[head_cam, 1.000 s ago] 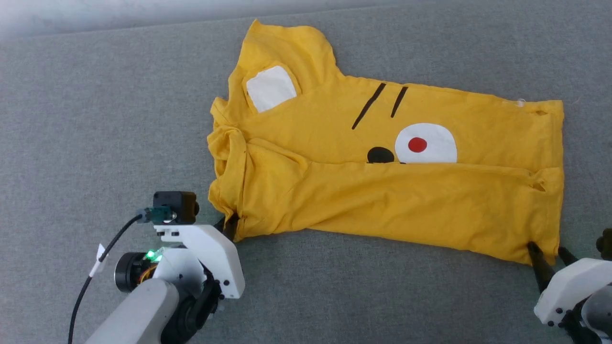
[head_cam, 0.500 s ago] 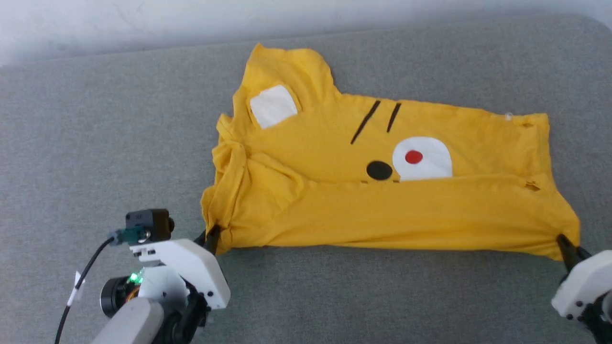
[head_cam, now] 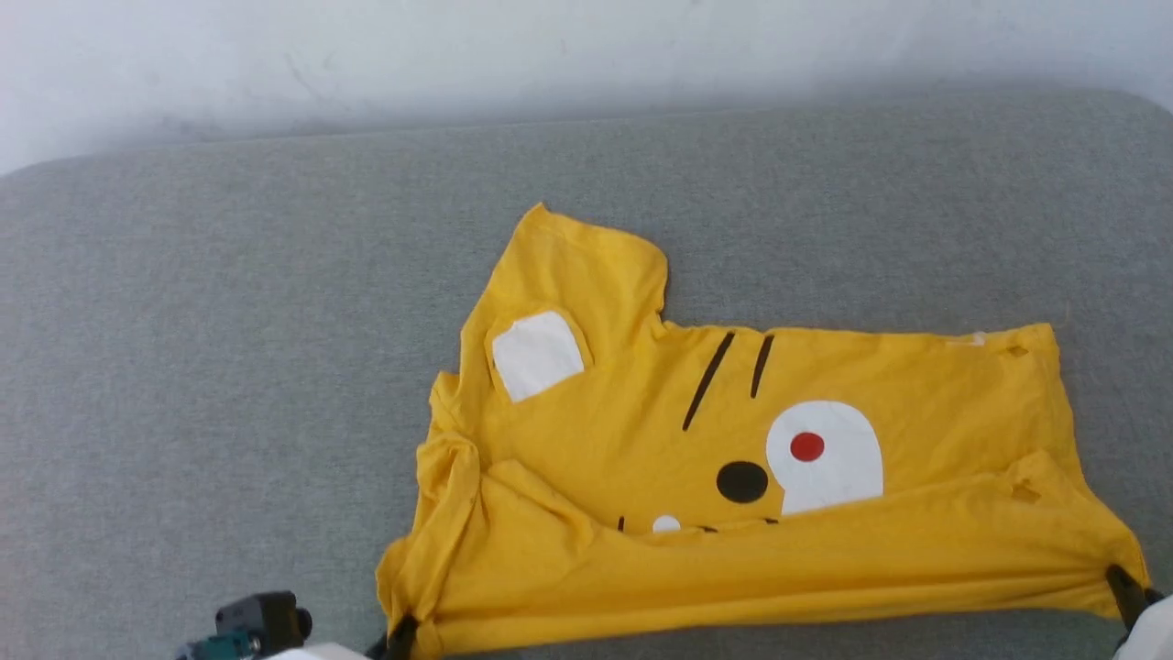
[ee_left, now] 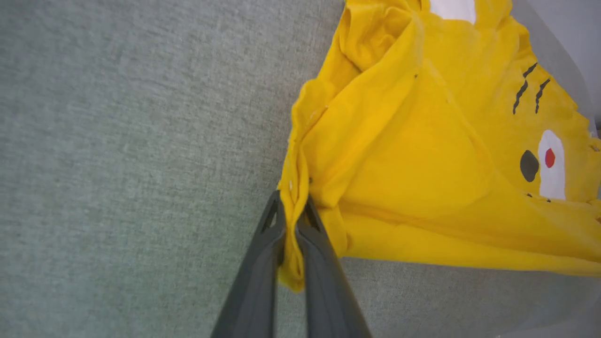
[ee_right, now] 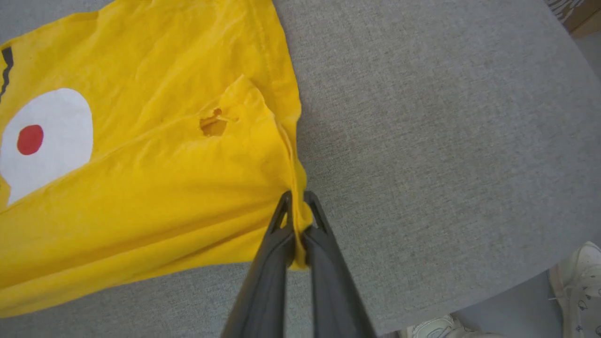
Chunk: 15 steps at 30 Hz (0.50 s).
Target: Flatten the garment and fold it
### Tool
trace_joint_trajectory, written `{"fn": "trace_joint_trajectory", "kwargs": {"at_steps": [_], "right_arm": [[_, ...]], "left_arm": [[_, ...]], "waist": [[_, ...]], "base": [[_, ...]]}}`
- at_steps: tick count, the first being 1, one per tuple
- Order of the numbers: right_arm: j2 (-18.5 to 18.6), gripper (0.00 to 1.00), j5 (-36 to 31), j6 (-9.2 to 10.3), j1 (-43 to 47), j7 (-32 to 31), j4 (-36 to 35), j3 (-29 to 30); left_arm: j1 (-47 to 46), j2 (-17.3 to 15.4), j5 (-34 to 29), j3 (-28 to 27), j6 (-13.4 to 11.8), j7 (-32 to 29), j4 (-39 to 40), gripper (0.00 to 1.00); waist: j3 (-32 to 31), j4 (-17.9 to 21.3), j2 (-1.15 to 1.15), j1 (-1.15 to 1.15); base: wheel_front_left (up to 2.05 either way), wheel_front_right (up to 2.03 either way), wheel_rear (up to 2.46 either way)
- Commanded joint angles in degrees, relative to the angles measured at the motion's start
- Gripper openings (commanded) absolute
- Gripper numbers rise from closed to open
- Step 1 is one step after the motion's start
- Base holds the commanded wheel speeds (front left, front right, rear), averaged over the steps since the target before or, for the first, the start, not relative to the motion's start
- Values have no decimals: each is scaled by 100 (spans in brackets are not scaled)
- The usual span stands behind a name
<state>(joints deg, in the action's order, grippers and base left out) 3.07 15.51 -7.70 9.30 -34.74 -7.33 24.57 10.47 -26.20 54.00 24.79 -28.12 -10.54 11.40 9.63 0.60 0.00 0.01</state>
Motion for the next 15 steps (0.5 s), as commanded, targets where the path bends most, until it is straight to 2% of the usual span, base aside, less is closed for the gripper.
{"fn": "trace_joint_trajectory", "kwargs": {"at_steps": [1, 6, 7, 8, 9, 10, 15], "right_arm": [[45, 0, -59, 21, 43, 10, -42, 119], [7, 0, -94, 21, 131, -7, 70, 109], [3, 3, -110, 21, 132, -4, 93, 101], [0, 31, -124, 21, 123, 19, 106, 94], [-2, 87, -142, 21, 111, 60, 112, 86], [-5, 100, -155, 21, 103, 77, 129, 81], [-11, 100, -87, 21, 4, 121, 51, 24]], "left_arm": [[61, -45, -1, -94, -96, 62, -54, 0], [102, 147, 90, 57, 24, 59, -278, 0], [76, 176, 93, 73, 48, 70, -345, 0], [41, 209, 90, 80, 72, 98, -399, 20], [5, 238, 84, 78, 92, 132, -449, 92], [-24, 255, 79, 84, 106, 147, -495, 100], [-101, 247, 48, -23, 116, 284, -521, 100]], "waist": [[-30, -48, 0, -1], [-127, -147, 0, -1], [-145, -156, 0, -1], [-162, -165, 0, -1], [-184, -173, 0, -1], [-204, -174, 0, -1], [-242, -120, 0, -1]], "base": [[0, 0, 0], [0, 0, 0], [0, 0, 0], [0, 0, 0], [0, 0, 0], [0, 0, 0], [0, 0, 0]]}}
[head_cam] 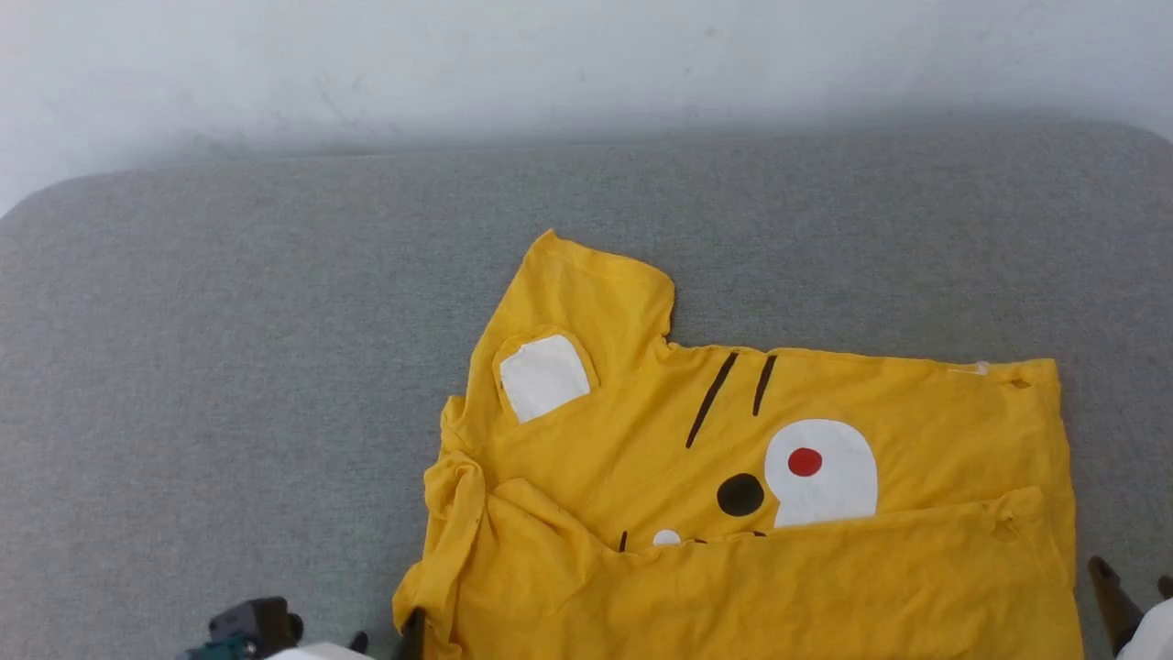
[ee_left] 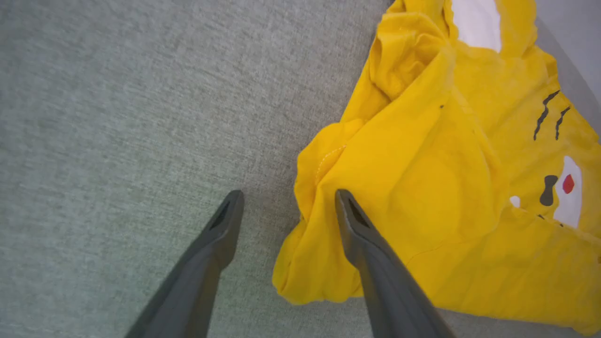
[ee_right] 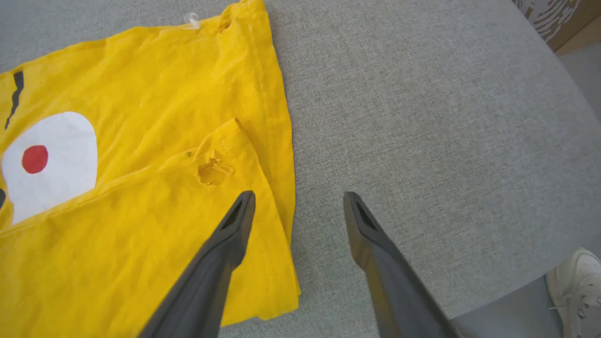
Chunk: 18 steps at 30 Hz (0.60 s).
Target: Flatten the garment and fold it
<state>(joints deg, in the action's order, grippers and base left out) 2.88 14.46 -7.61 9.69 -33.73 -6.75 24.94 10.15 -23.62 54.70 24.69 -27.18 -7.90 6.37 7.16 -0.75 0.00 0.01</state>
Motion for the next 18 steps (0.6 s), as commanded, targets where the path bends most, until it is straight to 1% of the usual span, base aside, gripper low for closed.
{"fn": "trace_joint_trajectory", "kwargs": {"at_steps": [1, 5, 9, 12, 13, 14, 16, 18], "right_arm": [[7, 100, 33, 12, -60, 28, -58, -18], [11, 100, 43, 12, -234, 169, -383, -2], [47, 100, -8, 12, -494, 420, -753, -15], [81, 100, -80, 12, -766, 734, -977, -87], [94, 100, -118, 12, -864, 851, -1013, -136], [106, 100, -158, 12, -964, 971, -1030, -195], [112, 100, -228, 12, -1169, 1201, -1036, -342], [98, 100, -265, 12, -1347, 1382, -992, -502]], "left_arm": [[-79, -18, -22, -68, 11, 68, 21, 100], [-236, -128, -123, -340, -52, 303, 331, 100], [-816, -371, -513, -534, -49, 567, 776, 100], [-1586, -645, -1008, -511, 84, 694, 974, 100], [-1879, -782, -1226, -430, 149, 659, 1002, 100], [-2200, -898, -1435, -343, 235, 623, 1011, 100], [-2887, -970, -1690, -249, 407, 575, 952, 100], [-3607, -1059, -1977, -73, 665, 475, 779, 100]], "waist": [[13, 32, 0, -1], [159, 117, 0, -1], [432, 175, 0, -1], [707, 220, 0, -1], [801, 243, 0, -1], [888, 265, 0, -1], [1103, 325, 0, -1], [1285, 376, 0, -1]], "base": [[0, 0, 0], [0, 0, 0], [0, 0, 0], [0, 0, 0], [0, 0, 0], [0, 0, 0], [0, 0, 0], [0, 0, 0]]}}
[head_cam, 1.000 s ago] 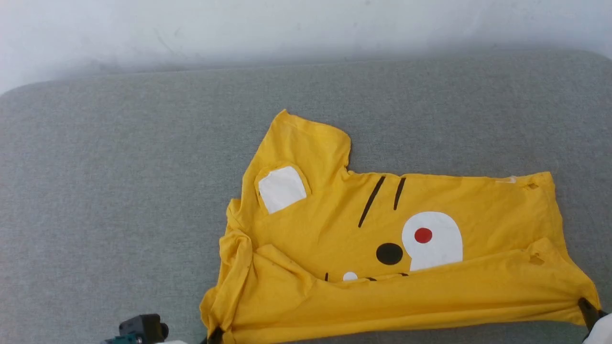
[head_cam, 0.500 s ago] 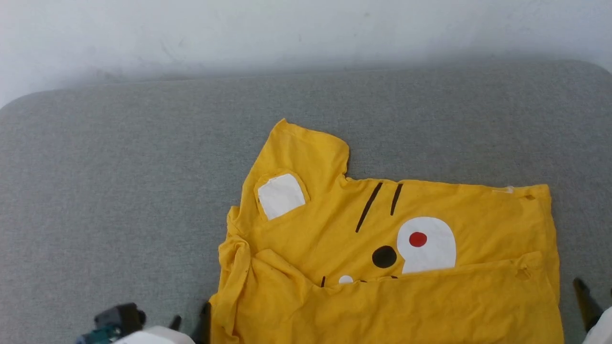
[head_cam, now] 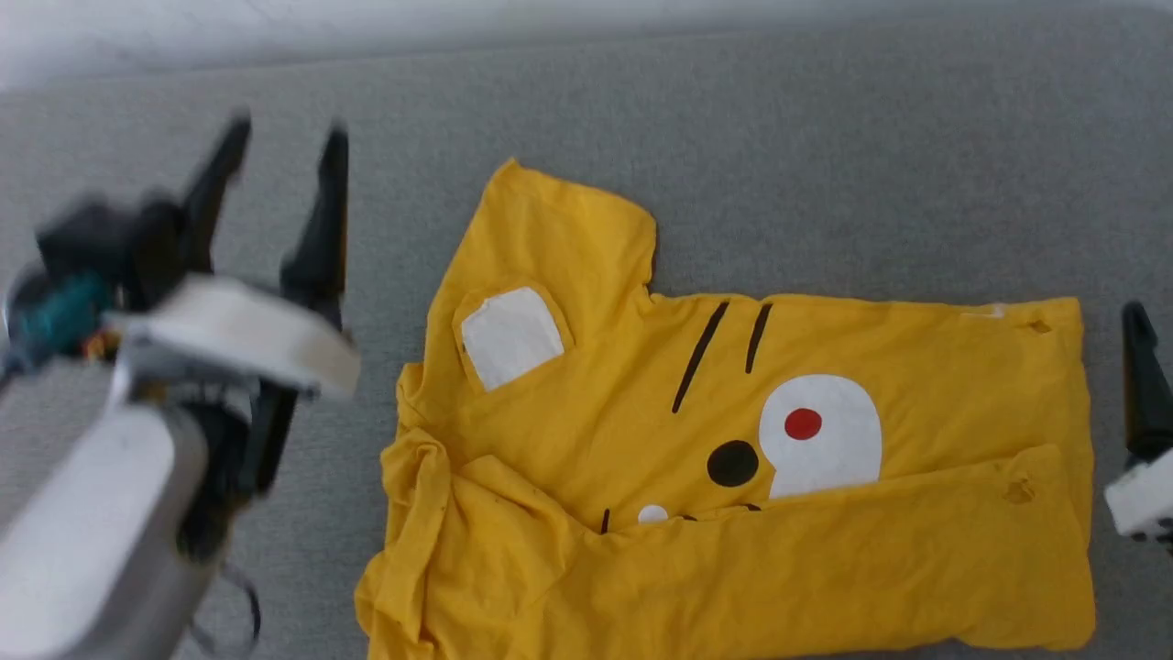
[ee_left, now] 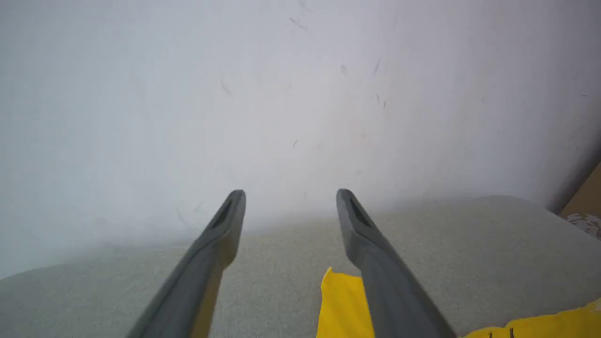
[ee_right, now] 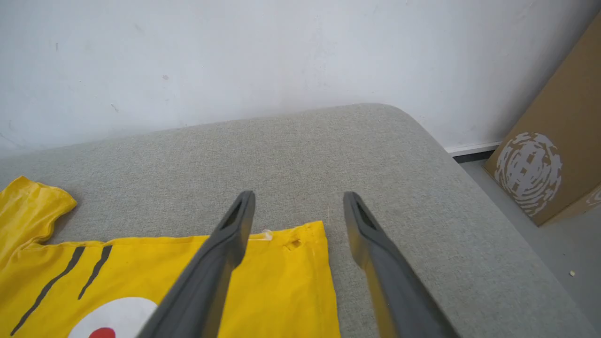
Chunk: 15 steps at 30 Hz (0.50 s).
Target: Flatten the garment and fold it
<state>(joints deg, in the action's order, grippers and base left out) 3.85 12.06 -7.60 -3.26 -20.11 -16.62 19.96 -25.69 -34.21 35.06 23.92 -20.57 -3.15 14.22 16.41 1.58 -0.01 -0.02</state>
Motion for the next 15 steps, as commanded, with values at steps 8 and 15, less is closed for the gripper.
{"fn": "trace_joint_trajectory", "kwargs": {"at_steps": [8, 15], "right_arm": [[-44, 100, 0, 11, -509, 351, 268, -462], [-64, 100, 65, 11, -668, 479, 553, -562]], "left_arm": [[-2154, 102, -138, 719, 1204, -996, -1285, 100], [-2766, 227, 68, 1189, 1828, -1923, -2280, 100]], "waist": [[1025, 437, 1, 2], [1296, 679, 1, 2]], "base": [[0, 0, 0], [0, 0, 0]]}}
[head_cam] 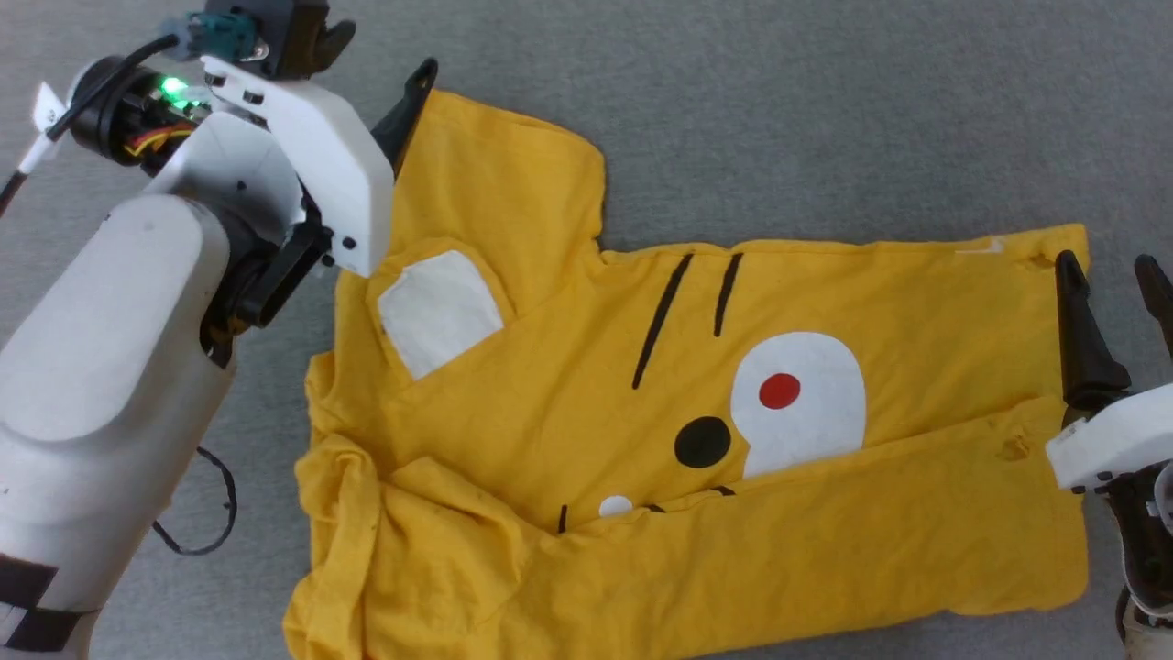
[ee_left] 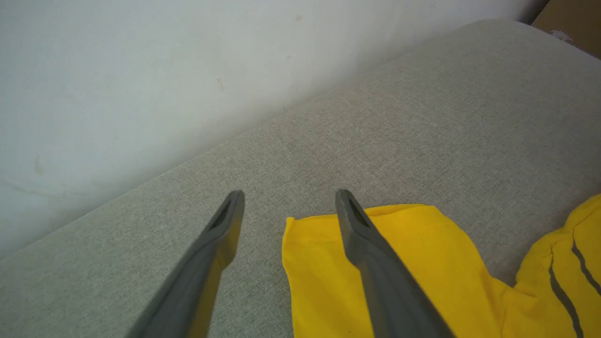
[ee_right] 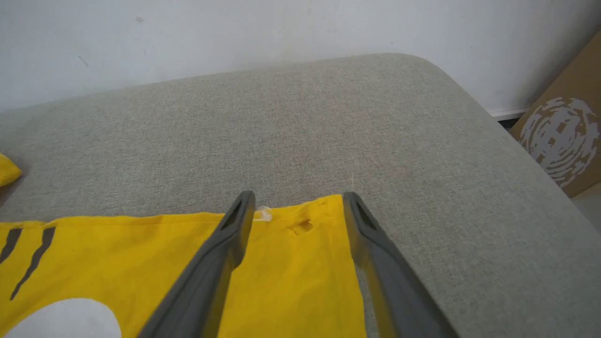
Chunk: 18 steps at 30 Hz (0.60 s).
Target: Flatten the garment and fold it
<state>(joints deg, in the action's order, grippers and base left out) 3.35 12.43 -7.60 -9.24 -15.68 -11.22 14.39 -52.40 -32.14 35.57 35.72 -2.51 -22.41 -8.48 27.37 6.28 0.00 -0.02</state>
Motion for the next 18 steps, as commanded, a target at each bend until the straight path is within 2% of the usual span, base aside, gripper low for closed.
{"fn": "trace_joint_trajectory", "kwargs": {"at_steps": [1, 10, 11, 12, 13, 18], "right_arm": [[-16, 100, 34, 11, -81, 47, 42, -13], [-28, 100, 82, 11, -203, 99, 208, -88], [-29, 100, 82, 11, -217, 104, 215, -91], [-29, 100, 82, 11, -232, 106, 220, -91], [-29, 100, 82, 11, -246, 105, 224, -88], [68, 100, 71, 11, -322, 21, 213, -100]], "left_arm": [[-125, 39, 57, 21, 56, -46, -104, 100], [-229, -51, 99, 198, 130, -550, -746, 100], [-225, -60, 99, 214, 119, -599, -807, 86], [-227, -69, 92, 226, 109, -625, -855, 26], [-229, -74, 93, 228, 102, -634, -897, 0], [-198, -44, 140, 163, 47, -471, -993, 0]], "waist": [[224, 239, 0, 2], [429, 424, 0, 2], [447, 433, 0, 2], [467, 441, 0, 2], [483, 447, 0, 2], [476, 413, 0, 2]], "base": [[0, 0, 0], [0, 0, 0], [0, 0, 0], [0, 0, 0], [0, 0, 0], [0, 0, 0]]}}
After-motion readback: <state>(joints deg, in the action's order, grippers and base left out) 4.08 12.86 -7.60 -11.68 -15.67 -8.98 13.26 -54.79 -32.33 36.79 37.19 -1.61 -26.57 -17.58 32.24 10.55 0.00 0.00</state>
